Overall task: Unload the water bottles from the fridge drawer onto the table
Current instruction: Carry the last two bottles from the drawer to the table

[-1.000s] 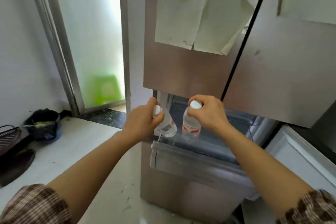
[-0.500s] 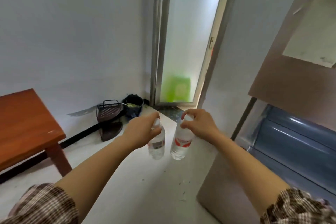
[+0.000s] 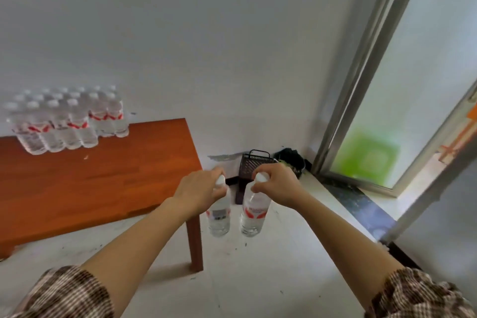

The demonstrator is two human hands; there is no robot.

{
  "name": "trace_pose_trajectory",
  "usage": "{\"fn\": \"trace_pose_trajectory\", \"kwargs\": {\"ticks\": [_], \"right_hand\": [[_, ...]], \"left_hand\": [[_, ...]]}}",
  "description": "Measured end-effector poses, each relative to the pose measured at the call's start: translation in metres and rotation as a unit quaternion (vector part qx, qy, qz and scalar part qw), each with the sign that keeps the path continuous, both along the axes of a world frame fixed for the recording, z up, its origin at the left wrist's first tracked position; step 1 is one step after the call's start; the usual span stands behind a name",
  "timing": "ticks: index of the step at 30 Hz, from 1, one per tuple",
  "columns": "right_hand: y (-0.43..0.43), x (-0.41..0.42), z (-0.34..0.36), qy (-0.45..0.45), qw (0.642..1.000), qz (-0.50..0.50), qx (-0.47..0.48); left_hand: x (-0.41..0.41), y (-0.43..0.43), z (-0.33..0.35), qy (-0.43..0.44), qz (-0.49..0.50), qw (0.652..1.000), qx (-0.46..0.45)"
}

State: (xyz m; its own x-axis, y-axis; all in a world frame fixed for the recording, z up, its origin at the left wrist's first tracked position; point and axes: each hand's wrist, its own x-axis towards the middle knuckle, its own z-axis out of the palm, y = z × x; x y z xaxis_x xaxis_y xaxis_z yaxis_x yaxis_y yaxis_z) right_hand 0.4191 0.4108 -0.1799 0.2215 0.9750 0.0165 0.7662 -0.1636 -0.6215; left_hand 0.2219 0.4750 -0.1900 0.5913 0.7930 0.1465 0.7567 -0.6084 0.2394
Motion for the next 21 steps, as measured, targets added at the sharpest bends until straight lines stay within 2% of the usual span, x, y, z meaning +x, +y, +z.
{"fn": "trace_pose_trajectory", "kwargs": {"ticks": [6,11,21], "right_hand": [[0.132,-0.046,-0.001,-0.039,0.995,0.095,-0.008],[0.228,-0.088,0.005,-0.042,0.989,0.143,-0.009],[0.378,-0.174,0.003,-0.038,0.987,0.156,0.011]], "left_hand": [[-0.047,0.106,0.003,0.022,0.046,0.998,-0.020],[-0.087,0.181,0.008,0.001,0.105,0.994,-0.008],[-0.168,0.314,0.006,0.004,0.140,0.990,0.011]]}}
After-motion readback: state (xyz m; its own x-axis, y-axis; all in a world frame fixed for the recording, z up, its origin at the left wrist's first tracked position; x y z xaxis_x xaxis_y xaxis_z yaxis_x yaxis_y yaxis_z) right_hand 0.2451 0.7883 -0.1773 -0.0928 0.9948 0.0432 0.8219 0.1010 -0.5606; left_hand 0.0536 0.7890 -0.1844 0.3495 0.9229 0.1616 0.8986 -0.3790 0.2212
